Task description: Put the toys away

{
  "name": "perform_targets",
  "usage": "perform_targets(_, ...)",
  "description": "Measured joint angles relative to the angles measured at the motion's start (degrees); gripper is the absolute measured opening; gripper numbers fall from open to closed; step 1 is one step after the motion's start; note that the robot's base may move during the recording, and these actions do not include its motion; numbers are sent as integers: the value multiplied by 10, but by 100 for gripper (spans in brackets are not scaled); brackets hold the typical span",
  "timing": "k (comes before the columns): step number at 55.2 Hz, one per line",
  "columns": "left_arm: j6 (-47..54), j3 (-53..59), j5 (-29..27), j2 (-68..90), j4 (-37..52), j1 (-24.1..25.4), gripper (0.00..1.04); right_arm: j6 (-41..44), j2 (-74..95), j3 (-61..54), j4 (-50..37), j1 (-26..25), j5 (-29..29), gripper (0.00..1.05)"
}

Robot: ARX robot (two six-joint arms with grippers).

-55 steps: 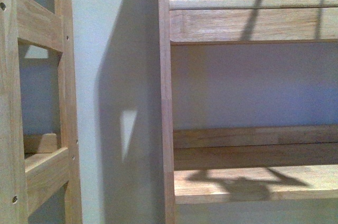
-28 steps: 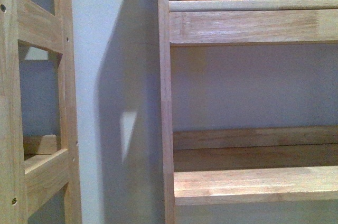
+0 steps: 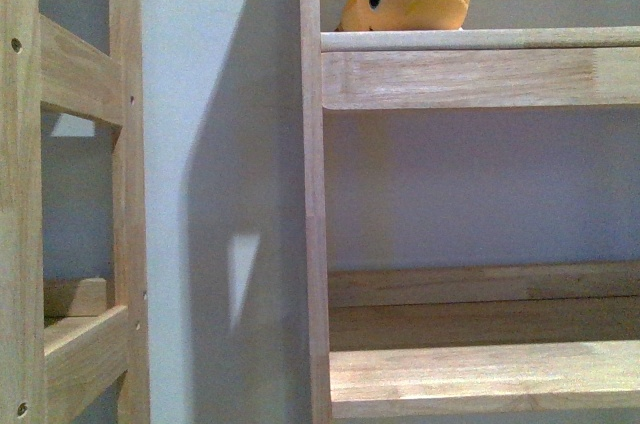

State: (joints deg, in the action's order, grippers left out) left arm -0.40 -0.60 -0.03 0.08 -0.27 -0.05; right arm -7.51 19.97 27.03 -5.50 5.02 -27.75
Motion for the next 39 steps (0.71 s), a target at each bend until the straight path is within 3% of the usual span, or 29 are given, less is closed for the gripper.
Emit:
perform_targets(10,0,0,0,0,0,0,98,18,-40,-84,-40,108,-82,98)
perform_targets(15,0,0,0,0,0,0,98,26,-54,-119,-40,139,-103,98)
perform_targets(33,0,0,0,0,0,0,98,25,-69,-146,4,146,-113,98)
perform_targets(35,0,0,0,0,0,0,98,30,-72,-143,16,139,-84,96)
perform_targets(36,0,0,0,0,0,0,98,38,-79,-140,44,119,-18,91)
perform_targets(39,0,0,0,0,0,0,98,56,-94,-146,75,71,110,80)
